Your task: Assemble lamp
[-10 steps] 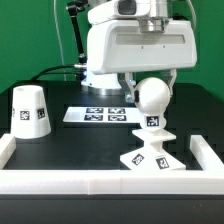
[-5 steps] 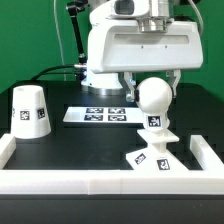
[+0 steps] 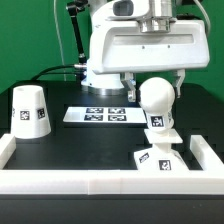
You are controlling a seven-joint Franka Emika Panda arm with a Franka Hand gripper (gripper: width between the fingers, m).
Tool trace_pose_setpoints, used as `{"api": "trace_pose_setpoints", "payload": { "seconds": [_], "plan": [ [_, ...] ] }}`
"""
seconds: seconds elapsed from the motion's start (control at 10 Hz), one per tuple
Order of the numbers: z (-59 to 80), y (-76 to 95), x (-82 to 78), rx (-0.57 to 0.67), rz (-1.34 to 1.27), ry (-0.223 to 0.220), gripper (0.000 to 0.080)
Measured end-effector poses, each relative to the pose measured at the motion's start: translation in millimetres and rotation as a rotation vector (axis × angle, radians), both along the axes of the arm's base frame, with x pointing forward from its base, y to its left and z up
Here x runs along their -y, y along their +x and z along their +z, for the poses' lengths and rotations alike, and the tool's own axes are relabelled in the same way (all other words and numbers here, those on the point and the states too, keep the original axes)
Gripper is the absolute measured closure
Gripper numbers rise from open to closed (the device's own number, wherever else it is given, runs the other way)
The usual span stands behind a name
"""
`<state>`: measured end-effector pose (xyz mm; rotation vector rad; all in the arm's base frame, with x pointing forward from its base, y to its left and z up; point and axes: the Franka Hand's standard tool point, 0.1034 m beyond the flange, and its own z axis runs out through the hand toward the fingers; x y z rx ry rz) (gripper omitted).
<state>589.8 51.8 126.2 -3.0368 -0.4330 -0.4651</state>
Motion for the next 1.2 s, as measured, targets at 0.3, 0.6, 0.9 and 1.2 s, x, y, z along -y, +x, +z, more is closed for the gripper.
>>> {"api": "trace_pose_setpoints", "payload": {
  "seconds": [0.3, 0.6, 0.9, 1.2],
  "plan": [
    [-0.7, -1.4, -7.7, -0.021, -0.217, 0.07, 0.0222],
    [-1.4, -1.9, -17.0, -0.047, -0.478, 0.156, 0.0222],
    [2.9, 3.1, -22.2, -0.08, -0.756, 0.246, 0.0222],
    [2.4, 3.1, -24.4, -0.103, -0.981, 0.312, 0.0222]
  ]
}}
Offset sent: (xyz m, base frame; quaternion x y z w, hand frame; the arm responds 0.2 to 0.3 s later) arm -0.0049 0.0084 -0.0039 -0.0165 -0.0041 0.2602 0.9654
